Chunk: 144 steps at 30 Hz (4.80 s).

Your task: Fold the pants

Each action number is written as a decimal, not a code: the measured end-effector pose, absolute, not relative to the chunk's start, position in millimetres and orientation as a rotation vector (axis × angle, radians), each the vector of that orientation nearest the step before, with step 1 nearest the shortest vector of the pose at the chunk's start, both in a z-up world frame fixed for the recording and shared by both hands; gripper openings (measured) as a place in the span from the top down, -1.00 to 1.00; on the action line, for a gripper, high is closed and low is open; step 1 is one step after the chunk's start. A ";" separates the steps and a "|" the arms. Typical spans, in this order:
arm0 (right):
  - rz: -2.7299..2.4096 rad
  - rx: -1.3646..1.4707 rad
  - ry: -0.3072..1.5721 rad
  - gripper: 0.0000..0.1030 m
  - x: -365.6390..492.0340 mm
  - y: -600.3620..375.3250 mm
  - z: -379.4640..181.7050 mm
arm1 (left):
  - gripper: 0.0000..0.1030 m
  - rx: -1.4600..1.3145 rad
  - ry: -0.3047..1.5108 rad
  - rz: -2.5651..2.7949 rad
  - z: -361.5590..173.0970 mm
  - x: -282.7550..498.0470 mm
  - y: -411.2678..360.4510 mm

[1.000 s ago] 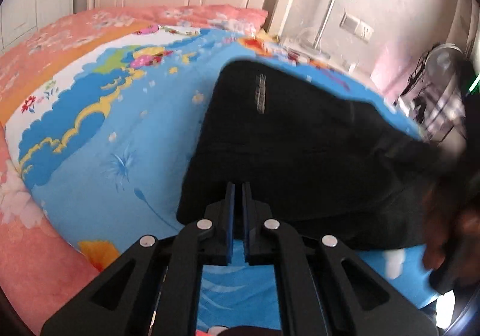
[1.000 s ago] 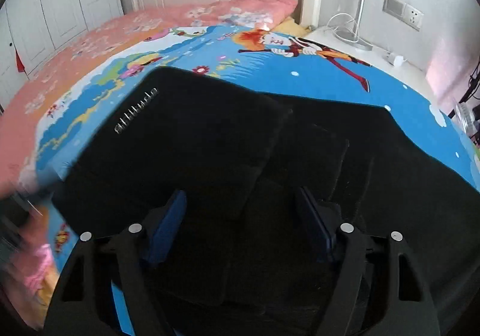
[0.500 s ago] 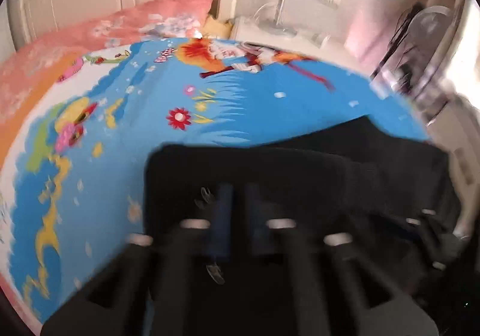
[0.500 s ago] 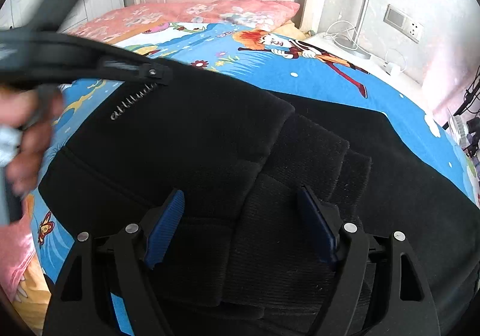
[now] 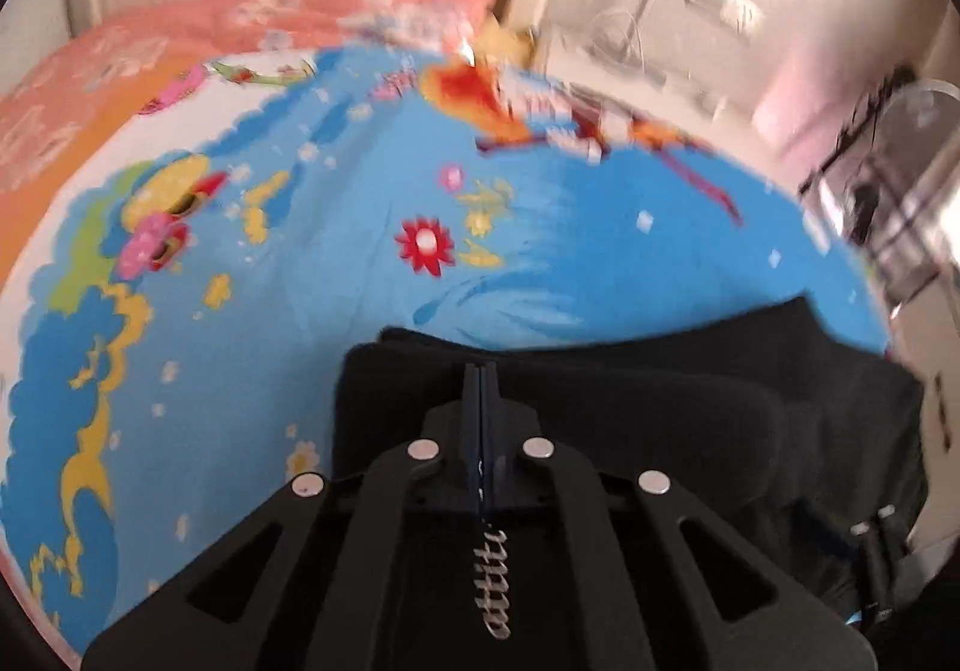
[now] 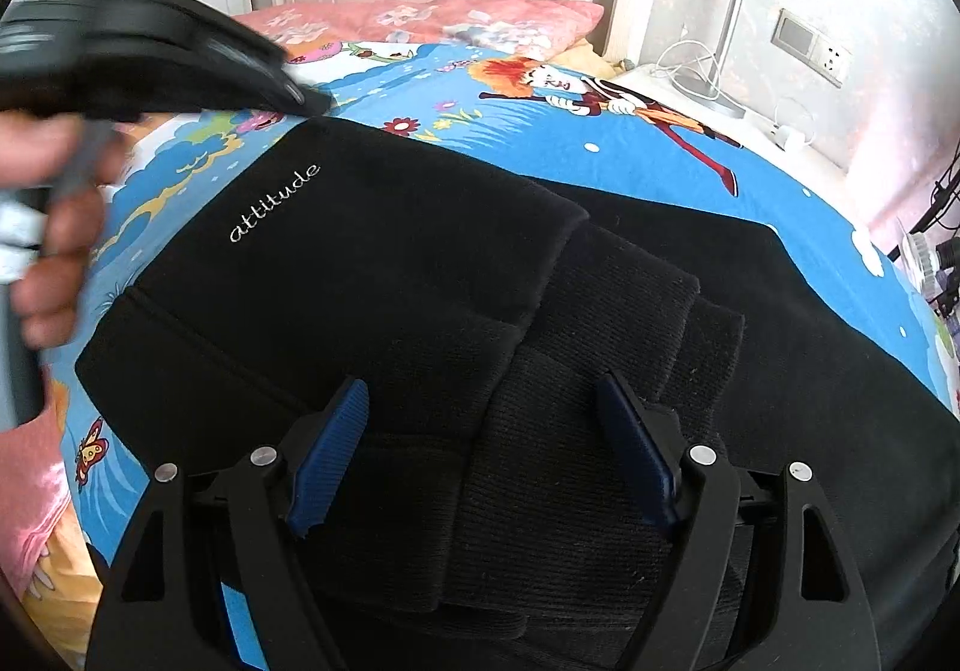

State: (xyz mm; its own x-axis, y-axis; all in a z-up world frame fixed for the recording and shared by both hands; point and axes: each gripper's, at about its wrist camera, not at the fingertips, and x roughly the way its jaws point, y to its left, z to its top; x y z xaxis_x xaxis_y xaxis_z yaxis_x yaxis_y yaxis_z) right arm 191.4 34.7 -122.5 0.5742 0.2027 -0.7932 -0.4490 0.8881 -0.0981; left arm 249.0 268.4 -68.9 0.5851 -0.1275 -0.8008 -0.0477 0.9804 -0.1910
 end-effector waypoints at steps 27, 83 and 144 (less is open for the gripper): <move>0.266 -0.277 0.836 -0.62 239.6 20.8 -106.8 | 0.16 -0.383 0.831 0.016 -109.4 47.8 292.4; 0.327 -0.327 0.867 -0.69 188.2 46.4 -126.2 | -0.09 -0.223 0.962 0.056 -89.1 236.3 291.2; 0.250 -0.322 0.892 -0.61 265.6 20.9 -115.8 | 0.21 -0.708 0.760 -0.262 -137.3 63.9 332.9</move>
